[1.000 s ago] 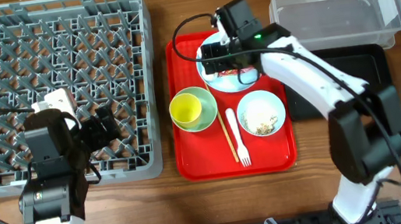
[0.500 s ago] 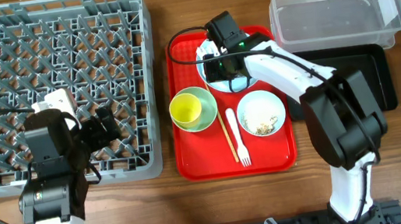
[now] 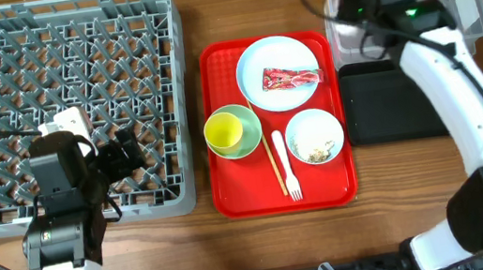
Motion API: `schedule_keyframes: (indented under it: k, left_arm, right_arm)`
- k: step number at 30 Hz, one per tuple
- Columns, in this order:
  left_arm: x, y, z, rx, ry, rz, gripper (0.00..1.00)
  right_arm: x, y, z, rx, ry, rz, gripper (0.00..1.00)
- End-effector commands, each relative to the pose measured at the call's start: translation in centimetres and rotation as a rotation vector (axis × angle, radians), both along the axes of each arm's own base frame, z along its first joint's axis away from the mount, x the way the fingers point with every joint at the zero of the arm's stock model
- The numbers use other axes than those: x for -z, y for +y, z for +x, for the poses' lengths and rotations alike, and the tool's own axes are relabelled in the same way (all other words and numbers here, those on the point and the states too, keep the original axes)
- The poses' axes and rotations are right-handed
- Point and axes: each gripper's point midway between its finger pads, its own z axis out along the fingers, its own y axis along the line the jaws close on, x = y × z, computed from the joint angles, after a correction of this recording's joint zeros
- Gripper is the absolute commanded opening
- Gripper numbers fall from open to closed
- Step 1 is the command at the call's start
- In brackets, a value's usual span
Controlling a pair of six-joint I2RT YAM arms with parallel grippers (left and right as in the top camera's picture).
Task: Sort waste into correct bins and load items into the dishwasher rack
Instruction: 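Pick the white tissue from the plate with the right gripper, drop in clear bin, then reach the right gripper to the plate and grasp the red candy wrapper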
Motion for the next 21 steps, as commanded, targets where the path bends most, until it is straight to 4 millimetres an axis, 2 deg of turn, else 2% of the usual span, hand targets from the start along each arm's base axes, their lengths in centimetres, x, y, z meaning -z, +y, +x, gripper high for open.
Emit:
schedule_keyframes:
  k: [1, 2, 3, 5, 7, 9, 13, 16, 18, 21]
  left_arm:
    - [-0.8, -0.1, 0.3, 0.008, -0.022, -0.008, 1.0]
    - [-0.8, -0.1, 0.3, 0.007, -0.022, -0.008, 1.0]
    - [-0.8, -0.1, 0.3, 0.007, -0.022, -0.008, 1.0]
    - [-0.8, -0.1, 0.3, 0.008, -0.022, -0.008, 1.0]
    - [-0.8, -0.1, 0.3, 0.008, -0.022, -0.008, 1.0]
    - [-0.8, -0.1, 0.3, 0.008, -0.022, -0.008, 1.0]
    - [-0.7, -0.1, 0.2, 0.008, -0.015, -0.009, 1.0]
    - [-0.5, -0.1, 0.0, 0.007, -0.002, -0.009, 1.0]
    - [-0.4, -0.1, -0.1, 0.007, 0.005, -0.01, 1.0]
    - [-0.4, -0.1, -0.1, 0.007, 0.005, -0.01, 1.0]
  right_arm:
    - [-0.5, -2.0, 1.4, -0.003, -0.044, 0.023, 0.73]
    - [-0.5, -1.4, 1.5, -0.053, -0.047, 0.034, 0.75]
    - [-0.6, 0.1, 1.6, -0.156, -0.048, 0.06, 0.75]
    - [-0.8, 4.1, 1.0, -0.417, -0.053, 0.093, 0.76]
    - [-0.8, 7.6, -0.4, -0.659, -0.062, 0.075, 0.77]
    - [0.3, 10.6, -2.4, -0.891, -0.035, -0.058, 0.77]
    - [3.3, 13.4, -4.5, -1.098, 0.054, -0.278, 0.82]
    - [6.3, 15.3, -5.7, -1.208, 0.125, -0.312, 0.86]
    - [8.9, 15.7, -6.0, -1.229, 0.194, -0.292, 0.88]
    - [12.4, 15.3, -6.2, -1.229, 0.294, -0.281, 0.87]
